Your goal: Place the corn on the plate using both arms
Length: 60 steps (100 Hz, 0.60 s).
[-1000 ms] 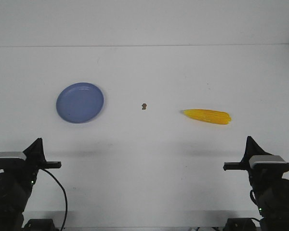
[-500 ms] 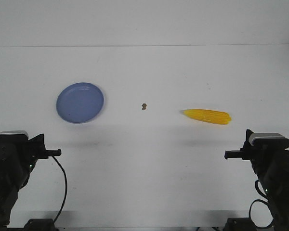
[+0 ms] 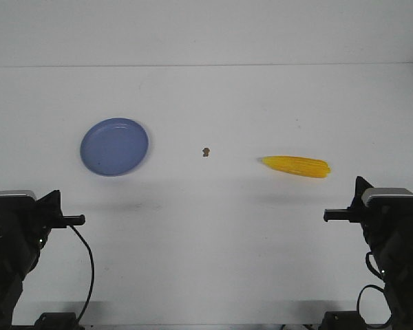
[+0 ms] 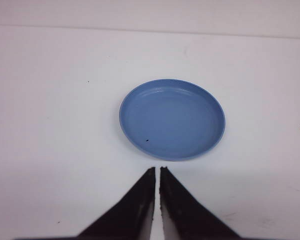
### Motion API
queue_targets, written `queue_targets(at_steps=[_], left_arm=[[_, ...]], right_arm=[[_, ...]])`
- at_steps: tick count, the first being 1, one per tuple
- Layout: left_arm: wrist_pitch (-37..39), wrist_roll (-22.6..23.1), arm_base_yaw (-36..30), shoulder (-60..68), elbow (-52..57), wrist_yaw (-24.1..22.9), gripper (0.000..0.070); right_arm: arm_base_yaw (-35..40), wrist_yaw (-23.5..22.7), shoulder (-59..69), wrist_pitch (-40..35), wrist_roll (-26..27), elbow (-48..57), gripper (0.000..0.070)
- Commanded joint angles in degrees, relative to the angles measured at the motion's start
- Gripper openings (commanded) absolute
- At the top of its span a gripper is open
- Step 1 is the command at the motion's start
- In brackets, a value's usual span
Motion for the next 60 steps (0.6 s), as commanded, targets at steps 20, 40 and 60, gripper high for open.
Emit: queue_targets(at_steps=[20,40,60], left_arm=[[0.4,-1.1,0.0,0.3,1.0,0.1,0.0585],[0.4,-1.1,0.0,0.3,1.0,0.1,0.0585],[2.2,-1.1,0.0,1.5,1.0,0.1,0.0582]], right_arm=[[0.0,0.0,0.3,-3.4,0.9,1.0,0.0061],[0.0,0.0,0.3,-5.9,0.9,1.0,0.0482],[0.0,0.0,0.3,-5.8,0.9,1.0,0.0491]])
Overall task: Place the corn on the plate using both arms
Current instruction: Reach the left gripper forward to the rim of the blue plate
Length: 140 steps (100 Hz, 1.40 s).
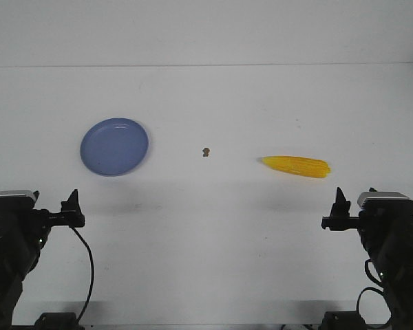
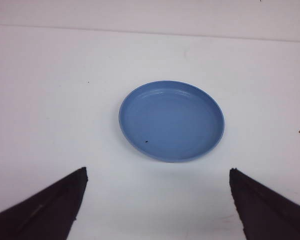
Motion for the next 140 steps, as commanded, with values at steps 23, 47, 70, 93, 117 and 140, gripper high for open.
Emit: queue_targets(at_steps=[23,47,70,93,117,140], left_arm=[[9.2,-2.7,0.5,11.9,2.5,0.1,0.0566],[10.9,-4.2,4.1,32.8,12.2,0.2,0.0567],[10.9,-4.1,6.2,50.2,23.2,0.4,0.0567],[10.9,-4.2,7.6,61.9,27.8,1.4,0.0568],[12.8,-4.4,8.2,68.7,27.8,1.7,0.0569],[12.9,-5.0,8.2,70.8,27.8,1.7,0.0569]], right_arm=[[0.0,0.0,0.3,0.6,0.5,1.0,0.0490],[0.0,0.0,0.3,0.5,0.5,1.0,0.0490],[0.0,0.0,0.3,0.5,1.4,1.0,0.0491],[0.0,0.0,0.3,0.5,1.5,1.0,0.0491],[0.0,0.0,0.3,-0.7,1.5,1.0,0.0491],[0.1,-0.1,0.3,-1.0,1.9,1.0,0.0490]])
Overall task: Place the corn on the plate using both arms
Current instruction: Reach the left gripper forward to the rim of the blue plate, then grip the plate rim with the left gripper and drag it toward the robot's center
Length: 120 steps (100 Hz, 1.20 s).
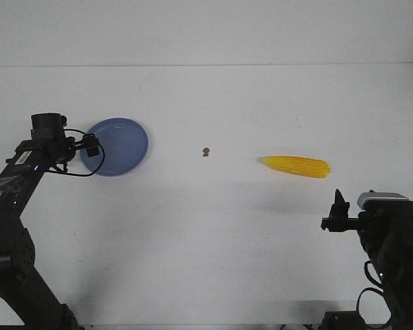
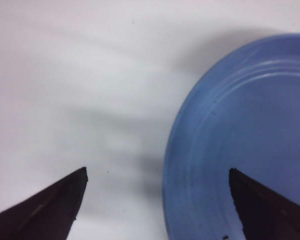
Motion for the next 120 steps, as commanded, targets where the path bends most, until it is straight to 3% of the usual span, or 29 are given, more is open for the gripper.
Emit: queue_targets(at_steps=[1,53,59,68,120], left_arm=[[0.2,-0.6,0.2,1.3,1.1,0.2,0.0569],[-0.1,-0.6,0.0,4.1,1.1,1.4,0.0555],[-0.3,-0.6,0.0,4.1,1.1,1.4,0.0419],[-0.8,-0.5,0.0,4.1,1.1,1.7,0.0000],[-5.7,-0.8,0.4,-4.7,1.0,15.5,0.0007]], right_arm=[[0.0,-0.1,0.3,0.3,0.8,1.0,0.0491],[0.1,-0.1,0.3,0.1,0.8,1.0,0.0491],[0.0,0.0,0.3,0.1,0.8,1.0,0.0491],[0.0,-0.1,0.3,0.1,0.8,1.0,0.0491],[0.0,-0.1,0.3,-0.2,0.9,1.0,0.0490]])
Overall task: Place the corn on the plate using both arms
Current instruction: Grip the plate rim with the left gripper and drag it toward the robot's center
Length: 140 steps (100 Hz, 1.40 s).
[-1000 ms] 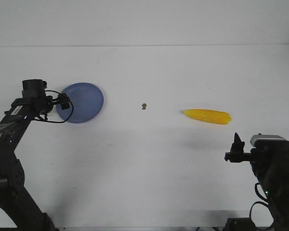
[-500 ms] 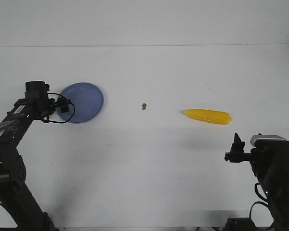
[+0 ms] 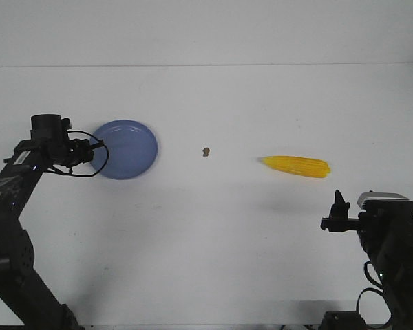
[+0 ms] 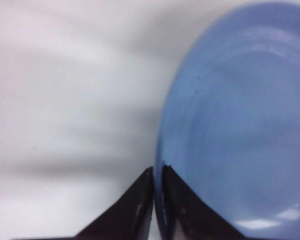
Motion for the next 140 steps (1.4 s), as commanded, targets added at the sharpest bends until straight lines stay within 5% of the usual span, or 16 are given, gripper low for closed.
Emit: queue_targets(at_steps=[1,46,76,125,140], left_arm=[[-1.2,0.3,0.2,-3.1,0.8,1.8,0.0007],[-5.2,0.2,-4.3,-21.0,-12.1,15.4,0.0007],[-0.3,-1.7,-15.0,-27.0,-26.5,15.6,0.0007],[7.5,-6.2,-29.2,-20.6,-27.6,15.1,0.0007],[8.3,-7.0,-32.1,-19.0,-27.6,10.8,0.0007]], right_arm=[[0.1,-0.1,0.3,0.2,0.5,1.0,0.0491],[0.1,-0.1,0.3,-0.3,0.5,1.0,0.0490],[0.0,-0.1,0.3,-0.3,0.5,1.0,0.0491],[0.1,-0.1,0.3,-0.3,0.4,1.0,0.0491],[0.0,-0.1,0.3,-0.3,0.4,1.0,0.0490]])
